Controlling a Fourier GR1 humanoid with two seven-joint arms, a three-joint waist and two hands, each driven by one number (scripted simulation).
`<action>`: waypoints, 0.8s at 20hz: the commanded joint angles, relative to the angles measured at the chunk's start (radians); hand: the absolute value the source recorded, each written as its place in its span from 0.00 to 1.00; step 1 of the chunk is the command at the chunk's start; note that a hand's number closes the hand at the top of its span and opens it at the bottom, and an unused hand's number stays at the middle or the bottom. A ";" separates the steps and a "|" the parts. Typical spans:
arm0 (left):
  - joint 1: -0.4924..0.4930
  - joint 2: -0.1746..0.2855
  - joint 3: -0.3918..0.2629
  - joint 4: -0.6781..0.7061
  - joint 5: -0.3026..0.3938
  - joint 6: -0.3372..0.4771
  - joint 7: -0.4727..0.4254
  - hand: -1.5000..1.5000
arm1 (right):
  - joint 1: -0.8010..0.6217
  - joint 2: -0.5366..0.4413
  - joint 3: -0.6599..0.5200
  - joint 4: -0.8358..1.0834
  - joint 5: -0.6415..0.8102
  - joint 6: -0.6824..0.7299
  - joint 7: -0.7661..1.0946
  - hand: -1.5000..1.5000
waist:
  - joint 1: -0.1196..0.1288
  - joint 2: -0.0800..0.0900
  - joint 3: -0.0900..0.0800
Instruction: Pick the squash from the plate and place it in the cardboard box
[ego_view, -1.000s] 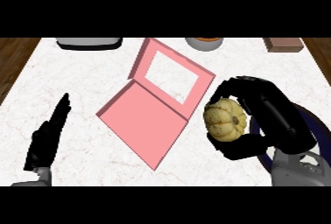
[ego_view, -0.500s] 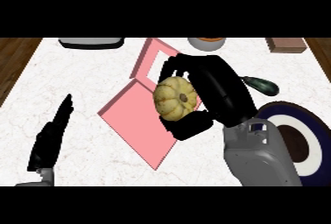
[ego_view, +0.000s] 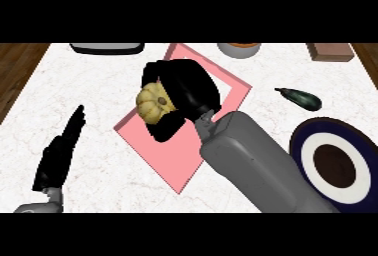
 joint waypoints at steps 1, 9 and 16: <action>-0.024 -0.024 -0.014 -0.047 -0.008 0.015 0.057 0.50 | -0.096 0.000 0.072 0.202 -0.075 -0.100 0.007 1.00 | 0.007 0.001 0.000; -0.045 -0.004 -0.015 -0.080 -0.013 -0.015 0.104 0.50 | -0.172 0.000 0.192 0.478 -0.285 -0.282 -0.050 0.00 | 0.022 0.004 0.001; -0.021 -0.020 -0.029 -0.025 -0.012 -0.025 0.009 0.50 | -0.167 0.000 0.221 0.509 -0.473 -0.519 -0.183 0.00 | 0.058 0.014 0.000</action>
